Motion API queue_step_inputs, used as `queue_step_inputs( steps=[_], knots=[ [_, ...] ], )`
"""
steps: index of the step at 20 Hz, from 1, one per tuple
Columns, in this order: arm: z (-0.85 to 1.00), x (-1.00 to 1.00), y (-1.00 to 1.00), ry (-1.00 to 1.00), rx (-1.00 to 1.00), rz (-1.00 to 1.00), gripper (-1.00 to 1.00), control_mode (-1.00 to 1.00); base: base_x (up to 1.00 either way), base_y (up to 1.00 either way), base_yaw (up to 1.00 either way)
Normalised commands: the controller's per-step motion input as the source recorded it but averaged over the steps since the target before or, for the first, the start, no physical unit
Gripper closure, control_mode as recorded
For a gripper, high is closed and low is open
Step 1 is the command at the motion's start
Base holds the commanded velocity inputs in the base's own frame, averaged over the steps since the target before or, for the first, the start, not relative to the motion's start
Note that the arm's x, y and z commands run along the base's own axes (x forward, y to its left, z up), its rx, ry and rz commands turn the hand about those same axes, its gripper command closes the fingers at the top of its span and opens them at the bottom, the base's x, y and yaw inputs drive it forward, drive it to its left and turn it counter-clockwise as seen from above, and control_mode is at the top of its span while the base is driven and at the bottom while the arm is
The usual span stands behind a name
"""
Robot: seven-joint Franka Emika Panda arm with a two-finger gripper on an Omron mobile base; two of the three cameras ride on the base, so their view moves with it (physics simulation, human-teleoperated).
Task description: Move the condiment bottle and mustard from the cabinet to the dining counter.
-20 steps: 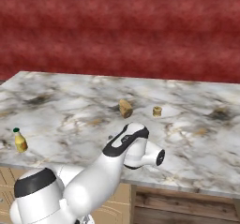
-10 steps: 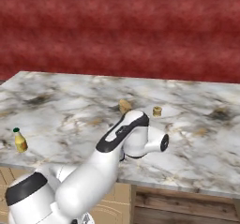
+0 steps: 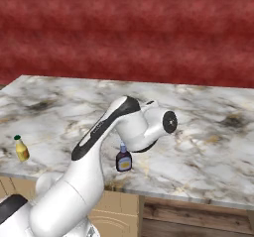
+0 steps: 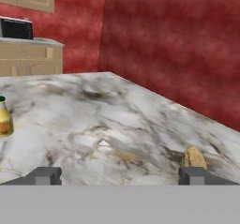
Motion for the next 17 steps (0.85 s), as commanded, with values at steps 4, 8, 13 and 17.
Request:
queue_step_inputs(
  steps=[4,8,13,17],
  knots=[
    [0.7,-0.67,0.56,0.0,-0.49,-0.28,-1.0,-1.0,0.0,0.0,0.0],
    [0.83,-0.73,0.8,0.0,-0.46,-0.22,-1.0,-1.0,0.0,0.0,0.0],
    [0.92,-0.65,0.83,-0.1,-0.39,-0.05,-1.0,-1.0,0.0,0.0,0.0],
    [0.74,-0.68,0.57,-0.19,-0.33,-0.01,-1.0,-1.0,0.0,0.0,0.0]
  ],
)
